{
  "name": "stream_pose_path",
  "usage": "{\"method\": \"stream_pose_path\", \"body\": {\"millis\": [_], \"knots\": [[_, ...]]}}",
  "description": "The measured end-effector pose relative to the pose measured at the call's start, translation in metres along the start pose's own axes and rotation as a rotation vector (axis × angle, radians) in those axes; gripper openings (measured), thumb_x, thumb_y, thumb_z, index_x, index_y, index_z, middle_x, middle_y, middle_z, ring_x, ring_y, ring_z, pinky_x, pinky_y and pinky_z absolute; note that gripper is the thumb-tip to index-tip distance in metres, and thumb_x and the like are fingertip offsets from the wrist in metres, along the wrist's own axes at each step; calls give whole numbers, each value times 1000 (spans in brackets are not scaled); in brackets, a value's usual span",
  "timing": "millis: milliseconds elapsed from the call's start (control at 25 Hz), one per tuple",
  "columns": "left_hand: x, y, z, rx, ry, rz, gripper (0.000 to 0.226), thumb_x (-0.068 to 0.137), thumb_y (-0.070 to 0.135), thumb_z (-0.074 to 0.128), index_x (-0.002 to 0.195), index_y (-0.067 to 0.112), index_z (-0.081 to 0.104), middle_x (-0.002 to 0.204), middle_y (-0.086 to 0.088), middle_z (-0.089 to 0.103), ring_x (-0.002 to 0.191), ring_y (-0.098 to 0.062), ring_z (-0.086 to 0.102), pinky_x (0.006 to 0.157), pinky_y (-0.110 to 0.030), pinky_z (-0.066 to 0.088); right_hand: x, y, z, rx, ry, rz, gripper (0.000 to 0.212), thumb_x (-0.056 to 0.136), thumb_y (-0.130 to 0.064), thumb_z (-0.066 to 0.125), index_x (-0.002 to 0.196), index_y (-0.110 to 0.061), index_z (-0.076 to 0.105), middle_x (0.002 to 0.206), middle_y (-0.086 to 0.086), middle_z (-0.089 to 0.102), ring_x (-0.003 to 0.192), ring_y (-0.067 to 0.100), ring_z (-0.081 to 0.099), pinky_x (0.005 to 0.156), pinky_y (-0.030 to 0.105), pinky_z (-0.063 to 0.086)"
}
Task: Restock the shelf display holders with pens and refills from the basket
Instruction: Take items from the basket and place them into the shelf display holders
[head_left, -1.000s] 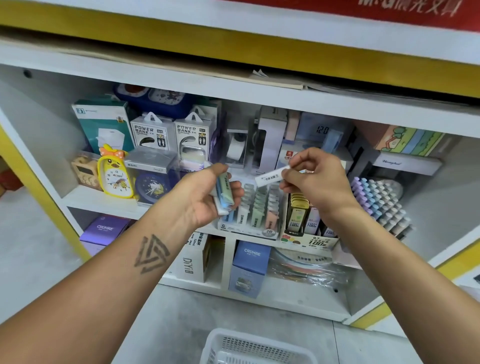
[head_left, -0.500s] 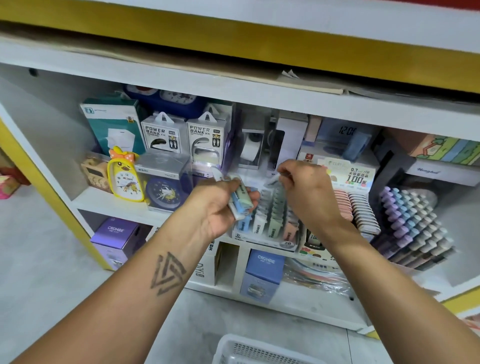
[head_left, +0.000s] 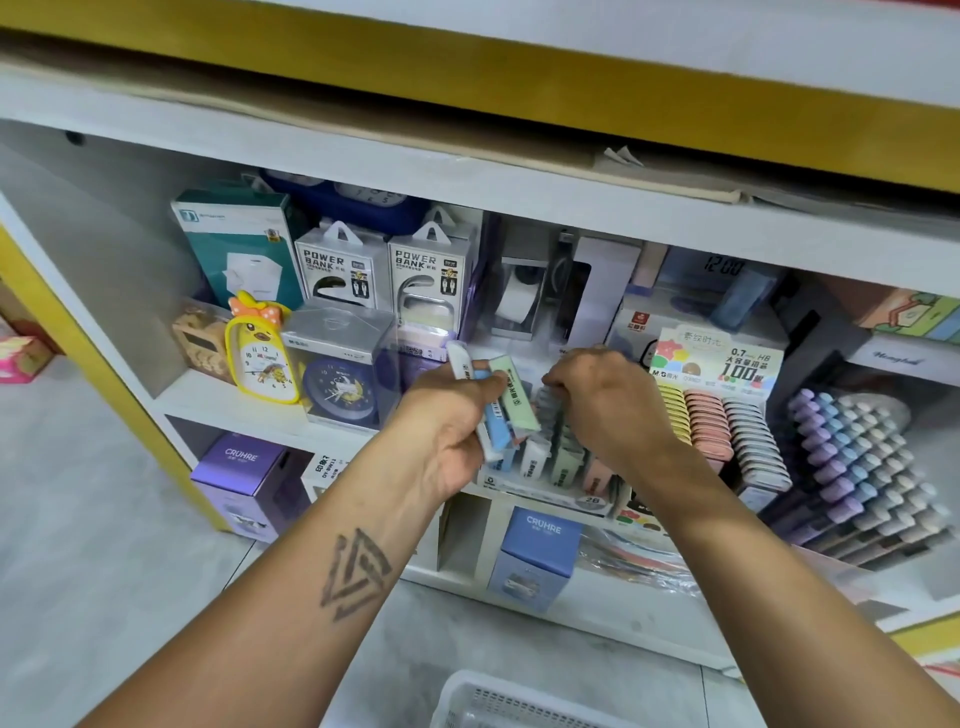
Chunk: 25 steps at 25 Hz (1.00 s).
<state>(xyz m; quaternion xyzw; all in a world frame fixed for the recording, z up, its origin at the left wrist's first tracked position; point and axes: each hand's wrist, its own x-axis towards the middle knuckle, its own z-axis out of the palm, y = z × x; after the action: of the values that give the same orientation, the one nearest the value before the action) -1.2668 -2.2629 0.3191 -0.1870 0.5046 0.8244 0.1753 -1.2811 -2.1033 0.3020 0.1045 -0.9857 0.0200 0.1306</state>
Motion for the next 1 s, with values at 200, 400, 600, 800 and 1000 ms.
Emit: {"method": "stream_pose_path", "body": {"millis": [200, 400, 600, 800, 1000], "knots": [[0, 0, 3, -31, -6, -3, 15, 95, -3, 55, 91, 9, 61, 87, -16, 68, 81, -31, 67, 70, -47, 56, 2, 0, -7, 398, 47, 125, 24, 96, -11, 59, 114, -20, 73, 110, 2, 72, 100, 18, 67, 86, 35, 56], [1, 2, 10, -82, 26, 42, 15, 97, -1, 54, 109, 4, 60, 100, -21, 70, 78, -29, 68, 70, -45, 57, -4, 1, -36, 1114, -265, 363, 8, 91, -21, 72, 90, -13, 69, 75, 7, 76, 66, 24, 74, 58, 31, 56], [2, -1, 16, -129, -37, 22, 19, 97, -1, 53, 115, 4, 56, 95, -22, 71, 75, -30, 69, 69, -46, 59, -11, 9, -42, 1180, -118, 395, 14, 86, 4, 71, 90, -10, 72, 77, 9, 75, 66, 23, 74, 64, 32, 61], [5, -2, 15, -109, -25, -5, 9, 100, 0, 50, 101, 7, 55, 78, -20, 68, 66, -31, 68, 65, -40, 60, -4, 38, -39, 839, 231, 352, 16, 94, -5, 63, 102, -12, 75, 93, 6, 73, 75, 20, 73, 75, 31, 60], [4, -3, 16, -103, -34, -6, 11, 100, 0, 49, 108, 6, 55, 73, -19, 67, 63, -29, 66, 61, -37, 59, -7, 42, -30, 321, 329, 93, 25, 91, 0, 63, 114, -8, 71, 102, 8, 70, 87, 24, 65, 79, 24, 48]]}}
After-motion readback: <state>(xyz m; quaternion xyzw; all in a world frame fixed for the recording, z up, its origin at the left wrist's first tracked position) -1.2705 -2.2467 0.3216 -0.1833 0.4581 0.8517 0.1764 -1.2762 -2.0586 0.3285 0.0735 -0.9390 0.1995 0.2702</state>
